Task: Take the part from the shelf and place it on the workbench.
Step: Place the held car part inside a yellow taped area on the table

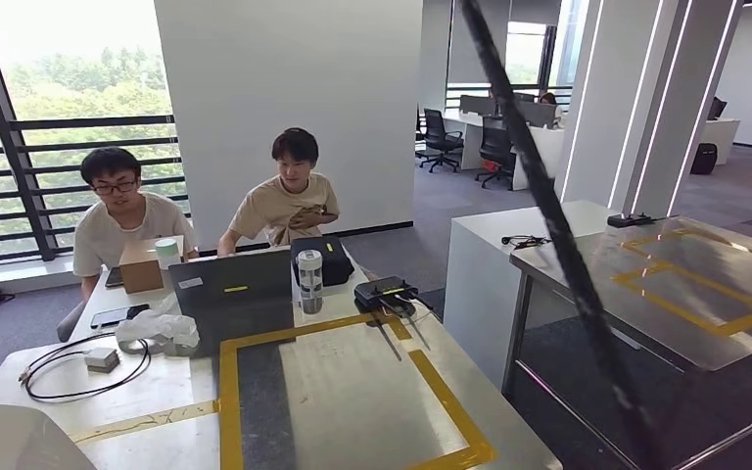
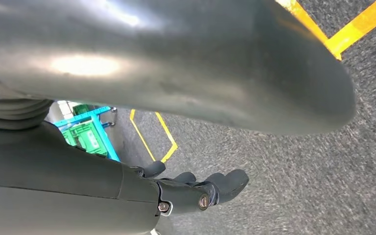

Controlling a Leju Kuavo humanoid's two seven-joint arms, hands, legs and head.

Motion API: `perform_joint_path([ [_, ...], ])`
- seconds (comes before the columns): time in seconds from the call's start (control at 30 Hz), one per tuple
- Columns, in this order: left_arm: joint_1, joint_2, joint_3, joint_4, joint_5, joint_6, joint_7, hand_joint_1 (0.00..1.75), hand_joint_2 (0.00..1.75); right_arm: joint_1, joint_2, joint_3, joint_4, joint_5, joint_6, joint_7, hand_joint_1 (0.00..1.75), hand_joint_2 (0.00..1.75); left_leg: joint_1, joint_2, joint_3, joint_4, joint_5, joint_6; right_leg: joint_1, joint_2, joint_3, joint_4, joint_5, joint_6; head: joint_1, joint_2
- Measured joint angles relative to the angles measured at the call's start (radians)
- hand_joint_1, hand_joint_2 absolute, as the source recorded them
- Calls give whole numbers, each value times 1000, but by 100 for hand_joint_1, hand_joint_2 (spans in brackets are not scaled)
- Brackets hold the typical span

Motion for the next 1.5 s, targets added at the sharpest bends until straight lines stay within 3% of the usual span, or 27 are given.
perform_joint_path([
  [0.37, 35, 6, 24, -9, -8, 0, -3, 175, 175, 1, 0, 0, 0, 2, 0, 0, 0, 0, -2, 0, -3, -1, -1, 0, -1, 0, -3, -2, 0, 0, 0, 0],
  [0.53, 39, 8, 24, -10, -18, 0, -7, 175, 175, 1, 0, 0, 0, 2, -1, 0, 0, 0, -7, 0, -7, -3, -12, 9, -6, 1, 2, -7, -1, 8, -1, 0],
  [0.6, 38, 8, 24, -11, -21, 0, -10, 175, 175, -1, 0, 0, 0, 2, 0, 0, 0, 0, -3, 1, 7, -18, -17, 17, -5, 2, 4, 3, -3, 11, 0, 0],
  [0.67, 34, 8, 24, -14, -22, 0, -12, 175, 175, -3, 0, 0, 0, 2, 1, 0, 0, 0, 2, 1, 32, -33, -21, 25, -3, 2, -31, 69, -28, 10, 1, 0],
  [0.77, 31, 7, 24, -12, -24, -1, -11, 175, 175, -2, 0, 0, 0, 1, 1, 1, 0, 0, 2, 1, 58, -38, -38, 26, -1, 2, -160, 263, -87, 10, 3, -1],
  [0.8, 30, 7, 24, -11, -25, -1, -11, 175, 175, -1, 0, 0, 0, 0, 1, 5, 0, 0, 3, 0, 71, -38, -48, 23, -1, 2, -194, 295, -86, 11, 3, -1],
  [0.83, 29, 6, 24, -9, -26, -1, -11, 175, 175, 1, 0, 0, 0, 0, 1, 11, 0, 0, 4, -2, 87, -38, -59, 19, -3, 2, -212, 291, -69, 13, 4, -1],
  [0.87, 27, 6, 24, -7, -26, -2, -11, 175, 175, 1, 0, 0, 0, 0, 1, 17, 0, 0, 7, -3, 105, -37, -72, 15, -5, 1, -213, 250, -36, 15, 4, -1],
  [0.93, 23, 6, 24, -4, -27, -2, -11, 175, 175, 6, 1, 0, 0, 0, 1, 22, 0, 0, 10, -3, 139, -34, -104, 2, -11, -2, -199, 124, 65, 18, 3, -1],
  [0.97, 20, 6, 24, -3, -27, -2, -11, 175, 175, 8, 1, 0, 1, 0, 2, 16, 0, 0, 10, -4, 149, -32, -120, -7, -11, -3, -192, 82, 99, 14, 2, -1],
  [1.0, 18, 6, 24, -2, -27, -2, -11, 175, 175, 10, 1, 0, 1, 0, 2, 9, 0, 0, 10, -5, 158, -31, -134, -16, -9, -3, -189, 59, 118, 8, 1, -1],
  [1.07, 12, 6, 24, -2, -28, -2, -10, 175, 175, 8, 2, 0, 2, 0, 2, 2, 0, 0, 13, -7, 171, -23, -139, -34, -4, -1, -178, 60, 102, -13, 0, 0],
  [1.13, 9, 7, 24, -2, -28, -2, -10, 175, 175, 4, 2, 0, 2, 0, 2, 7, 0, 0, 17, -3, 143, 46, -113, -47, -4, 1, -155, 56, 85, -30, 0, 0],
  [1.2, 8, 8, 23, -1, -27, -3, -11, 175, 175, 2, 1, 0, 2, 0, 1, 2, 0, 0, 18, 1, 55, 173, -107, -54, -4, 2, -123, 49, 69, -41, -3, 0],
  [1.27, 9, 9, 24, 1, -28, -3, -12, 175, 175, 2, 1, 0, 2, -1, -1, -4, 0, 0, 18, 1, -37, 264, -165, -55, -1, 2, -93, 45, 51, -47, -5, 0],
  [1.33, 8, 9, 23, 5, -49, 8, -15, 175, 175, 2, 1, 0, 2, -2, -2, -6, 0, 0, 17, 1, -91, 265, -219, -50, 2, 6, -62, 43, 27, -50, -5, 0],
  [1.37, 5, 11, 23, 8, -83, 27, -20, 175, 175, 1, 1, -1, 2, -2, -3, -6, 0, 0, 15, 1, -100, 233, -210, -46, 3, 8, -46, 43, 15, -51, -5, 0],
  [1.4, 1, 14, 23, 14, -141, 64, -28, 175, 175, 1, 1, -1, 2, -2, -3, -6, 0, 0, 13, 1, -99, 181, -164, -40, 5, 10, -31, 43, 4, -50, -5, 0],
  [1.47, -9, 22, 22, 30, -303, 174, -49, 175, 175, 1, 2, -1, 2, -2, -4, -8, 0, 0, 6, 1, -90, 71, -26, -24, 6, 14, -12, 44, -16, -45, -6, 0],
  [1.5, -14, 25, 21, 41, -392, 237, -58, 175, 175, 1, 3, -1, 2, -2, -5, -9, 0, 0, 2, 0, -86, 38, 25, -18, 7, 16, -9, 45, -24, -39, -7, 0],
])
